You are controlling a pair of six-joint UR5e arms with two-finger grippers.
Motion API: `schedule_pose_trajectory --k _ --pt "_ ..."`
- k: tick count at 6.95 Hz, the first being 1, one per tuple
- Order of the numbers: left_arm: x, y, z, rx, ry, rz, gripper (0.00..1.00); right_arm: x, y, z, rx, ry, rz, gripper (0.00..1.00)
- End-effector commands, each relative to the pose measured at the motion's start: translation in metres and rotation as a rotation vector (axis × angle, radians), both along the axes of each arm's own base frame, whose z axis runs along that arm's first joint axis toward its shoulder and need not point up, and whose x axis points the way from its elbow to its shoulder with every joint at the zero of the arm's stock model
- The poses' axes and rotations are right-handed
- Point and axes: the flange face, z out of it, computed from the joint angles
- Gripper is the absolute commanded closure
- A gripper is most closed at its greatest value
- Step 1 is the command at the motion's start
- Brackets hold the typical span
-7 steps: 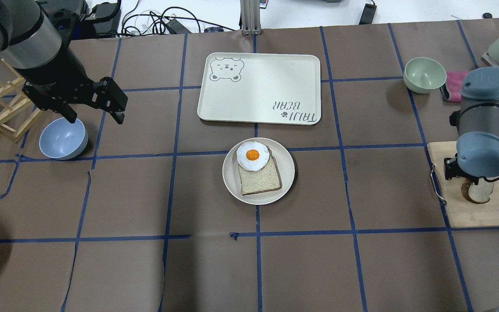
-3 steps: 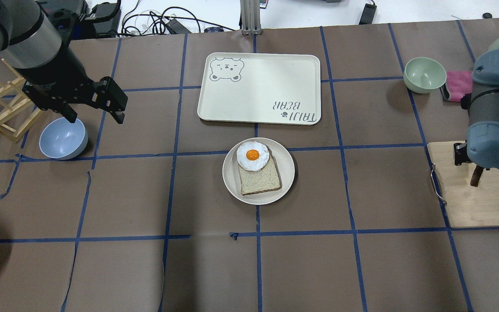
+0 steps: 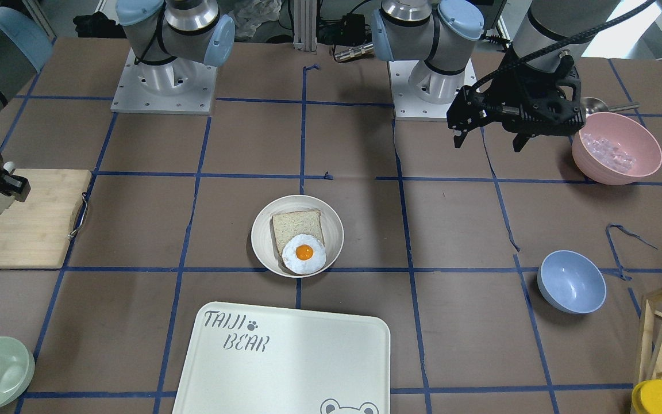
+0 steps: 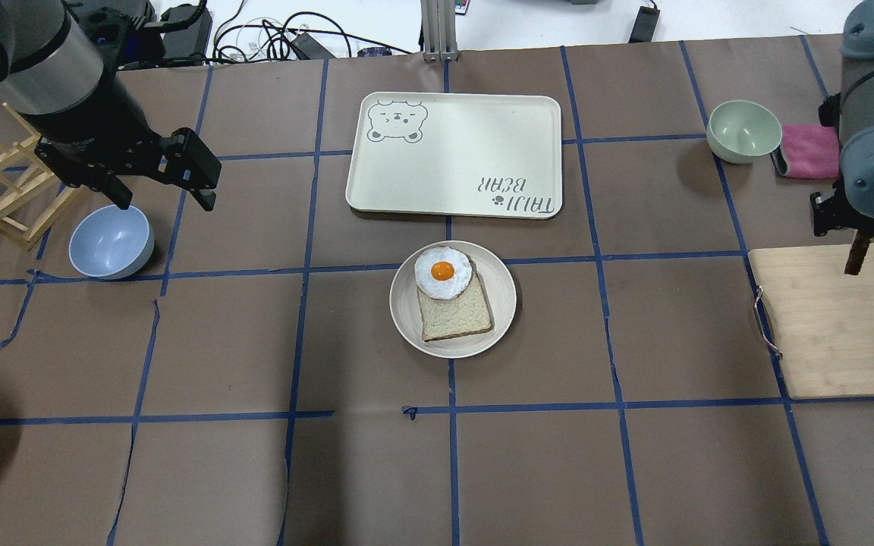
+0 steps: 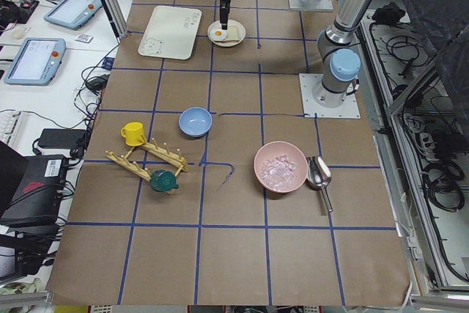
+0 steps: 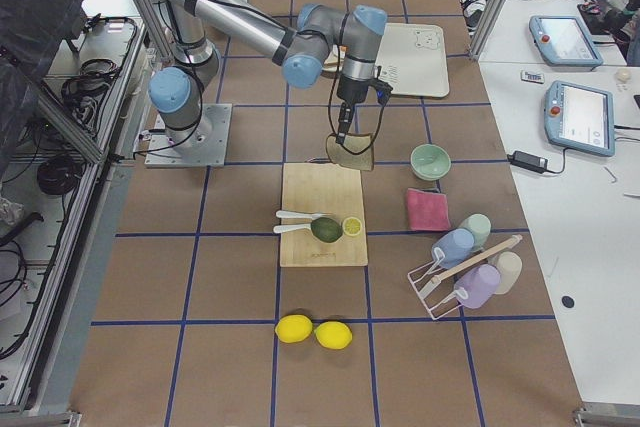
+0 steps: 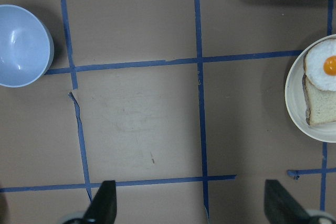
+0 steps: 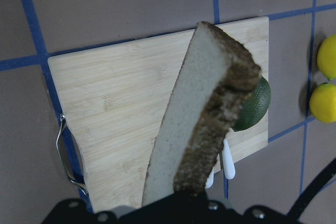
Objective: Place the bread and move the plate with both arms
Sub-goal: 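Lift the bread slice off the cutting board with the right gripper, then carry the bread slice over the plate with the right gripper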
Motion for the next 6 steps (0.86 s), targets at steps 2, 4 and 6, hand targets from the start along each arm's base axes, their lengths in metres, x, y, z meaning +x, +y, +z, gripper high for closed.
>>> schedule_pose_trajectory --k 2,4,6 --pt "0.0 0.0 -0.001 0.001 0.001 -0.001 0.0 0.142 -0.022 0.007 -0.069 -0.028 0.078 1.0" --pt "0.0 -0.001 -0.003 -0.002 0.001 -0.001 0.0 0.253 0.0 0.004 -0.123 -0.037 0.18 1.0" --pt "0.0 -0.002 -0.004 -0.001 0.0 -0.003 0.0 0.34 0.026 -0.012 -0.165 -0.079 0.184 1.0"
